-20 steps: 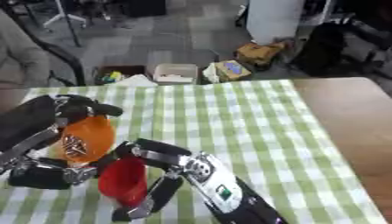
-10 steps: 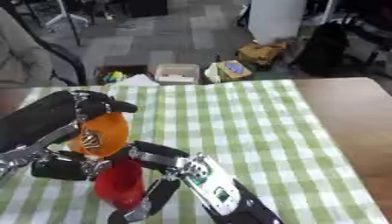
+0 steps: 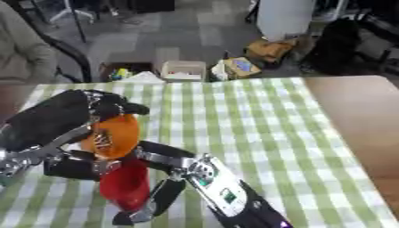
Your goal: Pour the contents of one cup into another cup.
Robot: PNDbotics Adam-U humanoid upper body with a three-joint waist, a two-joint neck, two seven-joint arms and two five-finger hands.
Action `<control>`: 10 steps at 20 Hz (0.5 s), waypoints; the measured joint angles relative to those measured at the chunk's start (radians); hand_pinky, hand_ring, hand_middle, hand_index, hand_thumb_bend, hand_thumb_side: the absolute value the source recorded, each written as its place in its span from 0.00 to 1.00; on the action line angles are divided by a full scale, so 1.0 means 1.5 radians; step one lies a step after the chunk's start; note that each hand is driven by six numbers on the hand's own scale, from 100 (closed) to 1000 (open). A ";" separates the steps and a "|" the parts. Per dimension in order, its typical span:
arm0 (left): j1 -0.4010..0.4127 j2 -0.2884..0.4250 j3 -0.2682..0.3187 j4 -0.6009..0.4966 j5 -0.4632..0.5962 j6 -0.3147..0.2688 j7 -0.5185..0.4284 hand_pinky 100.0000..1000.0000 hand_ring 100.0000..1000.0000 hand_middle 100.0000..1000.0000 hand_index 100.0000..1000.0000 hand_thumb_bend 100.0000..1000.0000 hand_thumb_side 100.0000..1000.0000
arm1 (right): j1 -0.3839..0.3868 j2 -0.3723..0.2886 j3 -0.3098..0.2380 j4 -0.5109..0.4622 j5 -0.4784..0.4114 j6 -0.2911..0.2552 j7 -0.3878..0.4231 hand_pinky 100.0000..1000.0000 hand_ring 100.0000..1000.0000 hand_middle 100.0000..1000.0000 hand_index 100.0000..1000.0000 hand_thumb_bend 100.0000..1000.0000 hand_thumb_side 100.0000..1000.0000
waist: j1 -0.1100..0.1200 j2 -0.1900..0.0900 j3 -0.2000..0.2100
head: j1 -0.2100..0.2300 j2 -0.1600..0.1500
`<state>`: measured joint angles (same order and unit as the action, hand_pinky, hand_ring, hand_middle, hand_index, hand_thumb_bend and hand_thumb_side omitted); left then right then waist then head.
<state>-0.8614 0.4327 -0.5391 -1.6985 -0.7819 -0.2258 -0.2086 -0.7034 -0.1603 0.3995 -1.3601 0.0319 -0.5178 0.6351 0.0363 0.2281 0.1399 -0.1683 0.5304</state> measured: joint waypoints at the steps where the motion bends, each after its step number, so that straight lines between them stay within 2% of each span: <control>1: 0.000 0.000 0.000 0.000 -0.005 -0.002 0.000 0.10 0.50 0.38 0.86 0.17 0.00 | 0.000 0.000 0.001 0.000 0.000 0.000 0.000 0.28 0.25 0.17 0.72 0.00 0.00 | 0.000 0.000 0.001 | 0.000 0.001; 8: 0.008 0.003 0.000 -0.016 -0.050 -0.011 0.003 0.11 0.47 0.38 0.85 0.26 0.00 | 0.002 0.000 0.001 0.001 0.001 0.000 0.000 0.28 0.25 0.17 0.72 0.00 0.00 | 0.001 -0.002 0.007 | -0.002 0.003; 10: 0.011 0.004 0.000 -0.021 -0.065 -0.013 0.004 0.12 0.43 0.38 0.85 0.28 0.00 | 0.003 0.000 0.001 0.001 0.001 0.000 0.000 0.28 0.25 0.17 0.72 0.00 0.00 | 0.001 -0.002 0.009 | -0.004 0.003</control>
<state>-0.8451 0.4393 -0.5392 -1.7297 -0.8792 -0.2461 -0.2020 -0.6986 -0.1604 0.4009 -1.3583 0.0328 -0.5170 0.6357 0.0371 0.2251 0.1538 -0.1745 0.5353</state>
